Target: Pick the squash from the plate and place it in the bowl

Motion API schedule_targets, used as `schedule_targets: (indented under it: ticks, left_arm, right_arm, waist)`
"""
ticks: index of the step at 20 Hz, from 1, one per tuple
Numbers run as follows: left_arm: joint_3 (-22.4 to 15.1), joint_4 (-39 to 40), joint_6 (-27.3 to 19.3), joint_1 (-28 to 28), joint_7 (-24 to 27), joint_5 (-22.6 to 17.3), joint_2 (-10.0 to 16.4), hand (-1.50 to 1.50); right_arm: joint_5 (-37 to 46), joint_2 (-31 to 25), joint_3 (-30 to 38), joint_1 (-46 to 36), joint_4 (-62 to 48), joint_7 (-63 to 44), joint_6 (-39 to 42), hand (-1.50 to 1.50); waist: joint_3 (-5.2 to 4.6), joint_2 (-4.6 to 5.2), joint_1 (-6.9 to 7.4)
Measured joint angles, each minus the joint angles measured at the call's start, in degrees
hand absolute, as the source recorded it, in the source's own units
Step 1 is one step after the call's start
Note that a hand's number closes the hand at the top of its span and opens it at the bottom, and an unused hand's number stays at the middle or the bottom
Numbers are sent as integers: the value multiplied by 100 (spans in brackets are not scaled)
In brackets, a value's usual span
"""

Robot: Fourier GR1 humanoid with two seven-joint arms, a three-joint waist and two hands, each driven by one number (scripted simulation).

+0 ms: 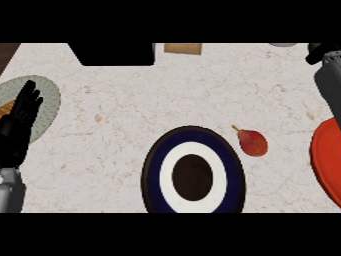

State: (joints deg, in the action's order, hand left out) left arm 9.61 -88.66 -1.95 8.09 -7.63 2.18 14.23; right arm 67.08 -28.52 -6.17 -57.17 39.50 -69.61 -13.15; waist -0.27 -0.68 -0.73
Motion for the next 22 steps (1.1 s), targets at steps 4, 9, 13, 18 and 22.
schedule_targets:
  ticks: [4,9,13,18,22]
  left_arm:
    - [15,-17,4,-101,44,5,-5,0]
    - [60,-44,-11,-188,62,-9,-13,0]
    - [91,-51,-1,-179,46,-32,-1,0]
    - [118,-52,25,-206,90,-52,6,0]
    - [86,-69,22,-172,49,-22,-7,0]
  right_arm:
    - [445,-147,273,-72,166,-111,9,150]
    - [718,-214,632,320,727,-129,-16,150]
    - [745,-277,1055,878,1258,10,-99,150]
    - [716,-320,1627,1853,2025,251,-291,150]
    - [596,-321,2127,2693,2589,475,-450,150]
  waist:
    - [6,-15,-43]
    - [15,-30,-119]
    - [20,-18,-149]
    - [24,-5,-161]
    - [26,15,-128]
